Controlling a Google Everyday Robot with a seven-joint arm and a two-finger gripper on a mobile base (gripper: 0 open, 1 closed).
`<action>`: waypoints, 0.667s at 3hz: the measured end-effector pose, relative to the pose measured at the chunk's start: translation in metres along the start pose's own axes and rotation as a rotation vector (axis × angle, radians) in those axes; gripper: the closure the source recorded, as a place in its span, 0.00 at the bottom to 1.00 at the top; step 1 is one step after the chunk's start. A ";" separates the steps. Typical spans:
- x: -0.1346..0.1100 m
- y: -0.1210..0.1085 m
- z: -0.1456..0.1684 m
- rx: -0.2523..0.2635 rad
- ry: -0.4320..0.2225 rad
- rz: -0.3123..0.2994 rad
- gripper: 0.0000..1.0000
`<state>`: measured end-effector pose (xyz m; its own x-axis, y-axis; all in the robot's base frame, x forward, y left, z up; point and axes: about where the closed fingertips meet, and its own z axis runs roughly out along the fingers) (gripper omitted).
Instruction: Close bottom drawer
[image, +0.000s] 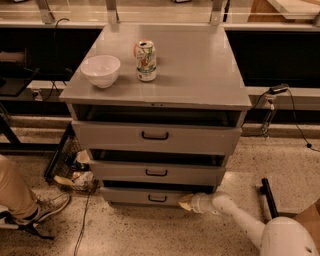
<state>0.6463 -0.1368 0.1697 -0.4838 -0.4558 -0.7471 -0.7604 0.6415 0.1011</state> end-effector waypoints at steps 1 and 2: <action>-0.005 0.014 -0.028 0.028 -0.019 -0.009 1.00; -0.016 0.022 -0.082 0.101 -0.059 -0.018 1.00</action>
Offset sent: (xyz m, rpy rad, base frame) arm -0.1014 -0.0353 0.1178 -0.0036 -0.1456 -0.0920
